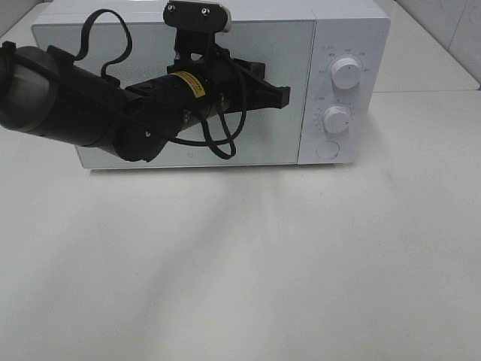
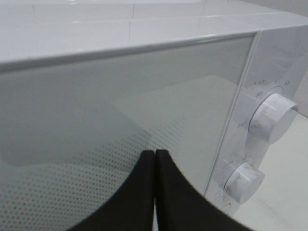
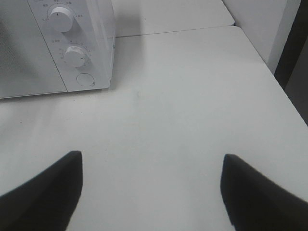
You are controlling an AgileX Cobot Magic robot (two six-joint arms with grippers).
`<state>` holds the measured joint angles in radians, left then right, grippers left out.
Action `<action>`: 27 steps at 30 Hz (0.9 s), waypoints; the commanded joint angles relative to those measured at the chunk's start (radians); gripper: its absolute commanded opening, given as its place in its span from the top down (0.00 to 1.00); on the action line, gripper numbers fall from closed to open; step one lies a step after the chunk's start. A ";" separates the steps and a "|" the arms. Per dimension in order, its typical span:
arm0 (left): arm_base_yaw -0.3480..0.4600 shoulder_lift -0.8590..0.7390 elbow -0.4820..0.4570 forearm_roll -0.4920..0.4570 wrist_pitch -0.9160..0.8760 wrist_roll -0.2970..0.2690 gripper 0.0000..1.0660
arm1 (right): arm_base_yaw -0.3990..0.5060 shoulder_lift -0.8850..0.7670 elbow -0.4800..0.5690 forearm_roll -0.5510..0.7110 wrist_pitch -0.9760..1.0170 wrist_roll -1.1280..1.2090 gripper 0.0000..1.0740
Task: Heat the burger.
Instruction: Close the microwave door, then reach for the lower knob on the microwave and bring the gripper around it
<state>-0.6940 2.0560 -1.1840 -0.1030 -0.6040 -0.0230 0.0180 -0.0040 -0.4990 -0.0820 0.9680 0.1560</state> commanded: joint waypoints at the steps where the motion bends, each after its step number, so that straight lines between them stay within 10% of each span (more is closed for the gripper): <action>1: 0.035 -0.010 -0.018 -0.108 -0.024 -0.005 1.00 | -0.005 -0.025 0.007 0.005 -0.007 0.000 0.29; 19: -0.127 -0.129 -0.018 -0.080 0.328 -0.001 1.00 | -0.005 -0.025 0.007 0.005 -0.007 0.000 0.29; 21: -0.152 -0.162 -0.018 -0.008 0.499 -0.001 0.74 | -0.005 -0.025 0.007 0.005 -0.007 0.000 0.29; 24: -0.158 -0.170 -0.018 -0.003 0.546 -0.001 0.64 | -0.005 -0.025 0.007 0.005 -0.007 0.000 0.29; 26: -0.166 -0.213 -0.018 -0.020 0.710 -0.024 0.13 | -0.005 -0.025 0.007 0.005 -0.007 0.000 0.29; 27: -0.166 -0.213 -0.018 -0.020 0.710 -0.024 0.13 | -0.005 -0.025 0.007 0.005 -0.007 0.000 0.29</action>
<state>-0.8540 1.8720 -1.1920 -0.1160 0.0340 -0.0300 0.0180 -0.0040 -0.4990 -0.0820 0.9680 0.1560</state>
